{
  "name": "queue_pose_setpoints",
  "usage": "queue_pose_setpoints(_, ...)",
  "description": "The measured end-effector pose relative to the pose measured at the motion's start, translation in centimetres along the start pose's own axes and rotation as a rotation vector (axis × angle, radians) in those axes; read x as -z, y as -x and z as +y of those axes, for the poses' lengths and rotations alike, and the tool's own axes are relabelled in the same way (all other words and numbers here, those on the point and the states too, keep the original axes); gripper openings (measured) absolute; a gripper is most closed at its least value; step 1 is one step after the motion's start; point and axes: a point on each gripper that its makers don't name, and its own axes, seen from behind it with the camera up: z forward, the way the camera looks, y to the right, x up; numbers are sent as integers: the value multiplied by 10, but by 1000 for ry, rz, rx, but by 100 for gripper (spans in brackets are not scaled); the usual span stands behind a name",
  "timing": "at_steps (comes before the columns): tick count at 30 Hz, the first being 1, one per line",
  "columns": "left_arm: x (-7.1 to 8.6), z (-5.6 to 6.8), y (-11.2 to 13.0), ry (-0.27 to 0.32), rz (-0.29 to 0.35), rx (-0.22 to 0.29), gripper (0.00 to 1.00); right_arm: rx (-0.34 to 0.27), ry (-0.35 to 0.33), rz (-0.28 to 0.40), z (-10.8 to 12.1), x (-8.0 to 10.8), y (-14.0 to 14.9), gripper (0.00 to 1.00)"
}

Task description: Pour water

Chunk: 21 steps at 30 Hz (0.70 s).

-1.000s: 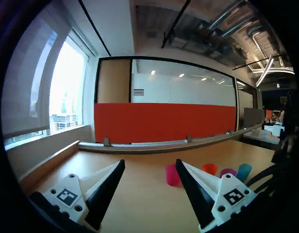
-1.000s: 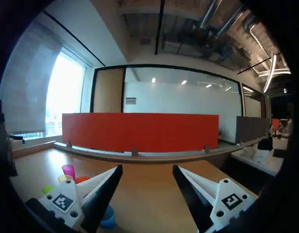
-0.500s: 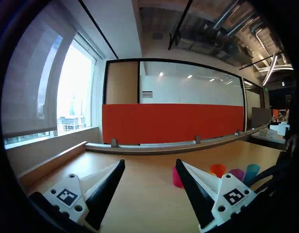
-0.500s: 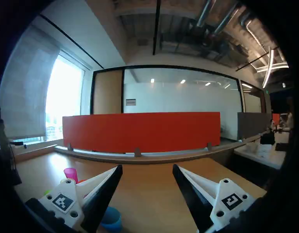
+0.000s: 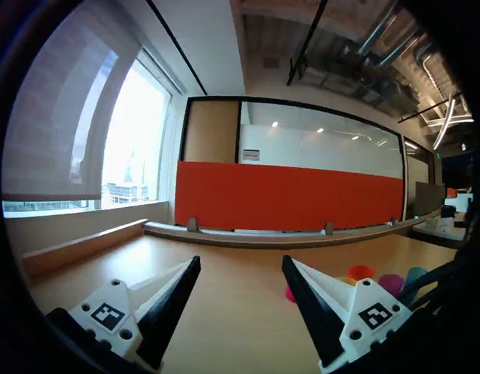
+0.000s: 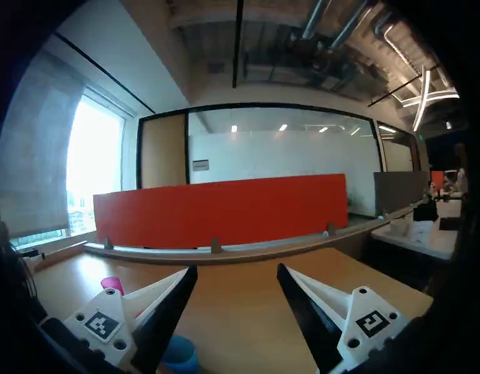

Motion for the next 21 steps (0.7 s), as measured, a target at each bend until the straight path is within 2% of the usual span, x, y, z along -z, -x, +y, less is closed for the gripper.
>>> queue_pose_setpoints(9, 2, -2, 17, 2, 23, -23, 97, 8, 6, -10, -5, -2, 0, 99)
queue_pose_setpoints(15, 2, -7, 33, -4, -4, -23, 97, 10, 9, -11, -7, -3, -2, 99)
queue_pose_setpoints(21, 2, -6, 39, -6, -10, -33, 97, 23, 10, -14, -7, -2, -1, 99)
